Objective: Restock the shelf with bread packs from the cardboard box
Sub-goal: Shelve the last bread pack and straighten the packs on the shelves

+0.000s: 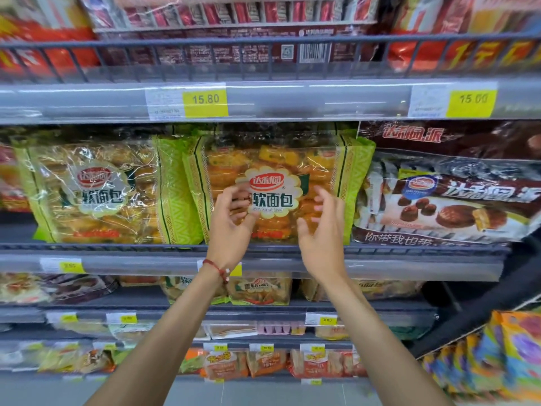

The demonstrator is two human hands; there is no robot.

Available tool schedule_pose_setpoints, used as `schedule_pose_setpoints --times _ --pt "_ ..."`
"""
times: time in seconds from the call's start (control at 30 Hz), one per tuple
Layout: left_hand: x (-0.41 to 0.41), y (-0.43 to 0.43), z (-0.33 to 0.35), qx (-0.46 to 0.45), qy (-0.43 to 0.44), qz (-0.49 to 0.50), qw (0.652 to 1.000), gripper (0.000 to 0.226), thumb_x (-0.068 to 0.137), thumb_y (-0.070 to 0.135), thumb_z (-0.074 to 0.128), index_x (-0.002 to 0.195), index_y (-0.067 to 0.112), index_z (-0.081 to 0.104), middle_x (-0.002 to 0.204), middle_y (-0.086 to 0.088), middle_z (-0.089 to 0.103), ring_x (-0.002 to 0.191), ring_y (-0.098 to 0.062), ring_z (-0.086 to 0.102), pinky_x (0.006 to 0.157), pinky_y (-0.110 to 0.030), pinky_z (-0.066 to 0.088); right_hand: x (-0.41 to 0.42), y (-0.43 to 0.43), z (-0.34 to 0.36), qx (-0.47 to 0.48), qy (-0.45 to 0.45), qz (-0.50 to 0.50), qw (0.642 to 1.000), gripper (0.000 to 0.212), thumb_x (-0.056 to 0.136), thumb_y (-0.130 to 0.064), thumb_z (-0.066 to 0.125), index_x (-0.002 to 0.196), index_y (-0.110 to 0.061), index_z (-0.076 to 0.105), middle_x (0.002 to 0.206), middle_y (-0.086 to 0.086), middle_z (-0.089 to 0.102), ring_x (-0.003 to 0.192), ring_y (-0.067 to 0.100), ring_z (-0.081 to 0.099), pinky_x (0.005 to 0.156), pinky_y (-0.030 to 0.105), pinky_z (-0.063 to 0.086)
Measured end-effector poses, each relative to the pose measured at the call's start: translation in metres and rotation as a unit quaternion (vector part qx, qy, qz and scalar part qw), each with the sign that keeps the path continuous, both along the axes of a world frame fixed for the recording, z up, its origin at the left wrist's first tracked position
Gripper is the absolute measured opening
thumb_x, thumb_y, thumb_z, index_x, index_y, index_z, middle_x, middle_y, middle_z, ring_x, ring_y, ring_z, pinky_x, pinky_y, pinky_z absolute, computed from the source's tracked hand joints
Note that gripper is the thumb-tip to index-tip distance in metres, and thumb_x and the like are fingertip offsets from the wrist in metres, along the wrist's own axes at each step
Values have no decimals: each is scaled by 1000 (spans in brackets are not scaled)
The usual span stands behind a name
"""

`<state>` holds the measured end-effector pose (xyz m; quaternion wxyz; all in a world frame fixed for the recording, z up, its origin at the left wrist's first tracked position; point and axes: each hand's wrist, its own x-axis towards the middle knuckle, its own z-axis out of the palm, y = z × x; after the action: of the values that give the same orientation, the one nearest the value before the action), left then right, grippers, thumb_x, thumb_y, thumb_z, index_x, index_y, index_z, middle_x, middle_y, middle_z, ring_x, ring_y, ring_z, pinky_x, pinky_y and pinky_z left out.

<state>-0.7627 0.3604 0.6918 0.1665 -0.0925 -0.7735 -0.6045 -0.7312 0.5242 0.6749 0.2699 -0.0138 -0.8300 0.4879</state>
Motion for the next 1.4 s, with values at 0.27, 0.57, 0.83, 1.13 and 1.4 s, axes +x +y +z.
schedule_pose_setpoints --times 0.27,0.57,0.83,1.13,1.4 --pt "11 -35 0 -6 -6 -32 999 49 93 0 61 136 21 54 128 6 59 113 -4 60 97 -32 54 14 -30 6 -30 -16 -30 999 52 95 -6 66 141 -23 50 132 -7 43 115 6 49 104 30 47" --pt "1 -180 10 -62 71 1 996 40 91 -2 60 124 21 62 121 10 62 114 -8 59 96 -32 53 9 -170 15 17 5 44 999 34 97 -7 62 129 -20 61 125 -5 52 119 8 52 105 41 47" --pt "-53 -316 28 -279 123 115 945 30 83 26 57 111 16 63 99 -5 60 103 -35 51 95 -38 33 -25 -276 43 149 41 26 988 38 97 -10 61 134 -21 57 127 -9 45 119 3 37 88 17 34" --pt "-99 -356 59 -385 121 78 912 79 77 48 68 148 41 35 151 5 39 147 -29 25 121 -60 8 -92 -288 85 438 -5 -67 897 97 81 -46 79 160 -20 29 162 10 34 153 31 24 126 58 2" --pt "-112 -362 57 -411 169 137 885 56 73 50 76 125 39 58 124 6 52 124 -24 41 114 -55 20 -98 -281 79 442 37 -117 889 80 66 -58 84 133 -23 61 130 7 61 125 30 55 120 55 21"
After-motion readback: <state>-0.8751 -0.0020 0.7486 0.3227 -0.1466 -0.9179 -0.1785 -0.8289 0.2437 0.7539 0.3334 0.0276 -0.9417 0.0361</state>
